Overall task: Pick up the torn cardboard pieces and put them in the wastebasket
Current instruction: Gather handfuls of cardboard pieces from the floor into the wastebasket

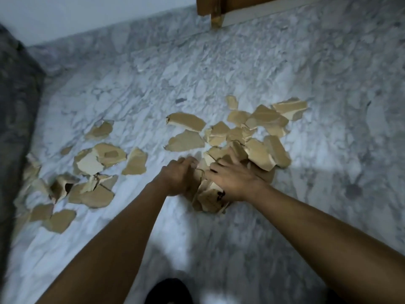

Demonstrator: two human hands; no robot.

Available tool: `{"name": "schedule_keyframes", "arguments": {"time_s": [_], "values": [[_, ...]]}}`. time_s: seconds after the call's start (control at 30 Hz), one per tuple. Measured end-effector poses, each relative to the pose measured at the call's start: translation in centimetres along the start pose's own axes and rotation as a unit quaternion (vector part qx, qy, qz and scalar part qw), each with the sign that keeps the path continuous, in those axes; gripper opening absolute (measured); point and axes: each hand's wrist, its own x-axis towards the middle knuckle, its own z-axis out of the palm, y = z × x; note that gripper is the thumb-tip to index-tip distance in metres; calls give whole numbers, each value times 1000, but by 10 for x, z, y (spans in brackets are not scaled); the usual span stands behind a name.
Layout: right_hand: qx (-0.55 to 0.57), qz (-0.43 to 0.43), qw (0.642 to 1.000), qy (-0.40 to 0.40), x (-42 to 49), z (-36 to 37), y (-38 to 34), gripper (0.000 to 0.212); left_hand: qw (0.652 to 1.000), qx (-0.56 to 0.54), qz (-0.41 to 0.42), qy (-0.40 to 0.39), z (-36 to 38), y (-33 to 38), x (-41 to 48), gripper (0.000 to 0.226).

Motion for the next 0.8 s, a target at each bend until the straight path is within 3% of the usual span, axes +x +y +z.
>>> {"name": "schedule_keyframes", "arguments": {"time_s": [0.1,0.27,0.37,0.5,0.63,0.7,0.8], "values": [[30,3,1000,9,-9,-9,0,56,998,6,-39,41,4,-4,-7,59],[223,84,970,-50,-15,-18,10,35,993,-96,-49,45,-25,-2,-5,24],[308,154,937,-65,-25,-30,34,43,991,-117,-32,51,-51,11,-1,37],[354,255,900,18,-58,-38,76,60,995,-98,-7,-33,-64,30,15,47],[317,419,842,122,-99,-16,114,45,998,-65,11,-3,-44,52,32,81],[274,473,826,139,-116,-6,120,39,994,-97,46,33,-37,69,35,60],[285,497,817,63,-131,9,112,37,974,-191,107,58,-36,100,41,29]]}}
